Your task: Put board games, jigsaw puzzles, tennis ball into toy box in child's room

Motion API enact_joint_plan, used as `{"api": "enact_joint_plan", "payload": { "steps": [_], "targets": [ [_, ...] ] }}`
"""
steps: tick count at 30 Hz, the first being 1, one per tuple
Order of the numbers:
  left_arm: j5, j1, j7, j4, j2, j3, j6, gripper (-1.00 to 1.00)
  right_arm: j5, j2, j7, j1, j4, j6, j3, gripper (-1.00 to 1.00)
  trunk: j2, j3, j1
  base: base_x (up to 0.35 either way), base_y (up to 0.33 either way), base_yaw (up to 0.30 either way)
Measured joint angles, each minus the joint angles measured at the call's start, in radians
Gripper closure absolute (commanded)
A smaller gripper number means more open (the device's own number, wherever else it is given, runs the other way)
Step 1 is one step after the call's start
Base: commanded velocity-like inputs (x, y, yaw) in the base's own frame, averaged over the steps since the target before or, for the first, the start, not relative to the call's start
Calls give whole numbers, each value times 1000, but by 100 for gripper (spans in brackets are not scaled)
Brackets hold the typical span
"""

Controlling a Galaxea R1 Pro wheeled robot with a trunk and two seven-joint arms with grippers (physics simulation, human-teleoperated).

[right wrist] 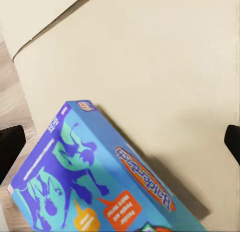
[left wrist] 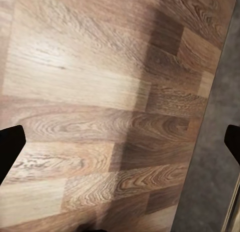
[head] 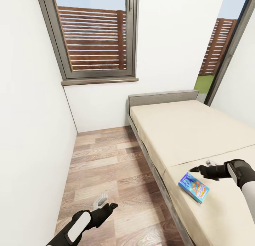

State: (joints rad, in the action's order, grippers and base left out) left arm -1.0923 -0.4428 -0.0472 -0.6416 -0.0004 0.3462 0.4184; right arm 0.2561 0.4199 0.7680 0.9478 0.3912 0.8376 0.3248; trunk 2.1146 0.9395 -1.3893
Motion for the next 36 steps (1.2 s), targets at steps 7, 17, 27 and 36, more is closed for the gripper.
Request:
{"api": "enact_joint_plan", "payload": {
  "steps": [7, 17, 27, 36],
  "targets": [
    [0, 0, 0, 0, 0, 0, 0, -100, 1, 21, -6, -10, -2, -2, 0, -100, 0, 0, 0, 0, 0, 0],
    [0, 0, -1, 0, 0, 0, 0, -100, 13, 26, 92, -16, -24, 11, -1, -100, 0, 0, 0, 0, 0, 0],
    [0, 0, -1, 0, 0, 0, 0, -100, 14, 27, 120, -17, -44, 17, -3, -100, 0, 0, 0, 0, 0, 0],
    [1, 0, -1, 0, 0, 0, 0, -100, 15, 33, 187, -17, -70, 18, -7, -100, 0, 0, 0, 0, 0, 0]
  ]
}}
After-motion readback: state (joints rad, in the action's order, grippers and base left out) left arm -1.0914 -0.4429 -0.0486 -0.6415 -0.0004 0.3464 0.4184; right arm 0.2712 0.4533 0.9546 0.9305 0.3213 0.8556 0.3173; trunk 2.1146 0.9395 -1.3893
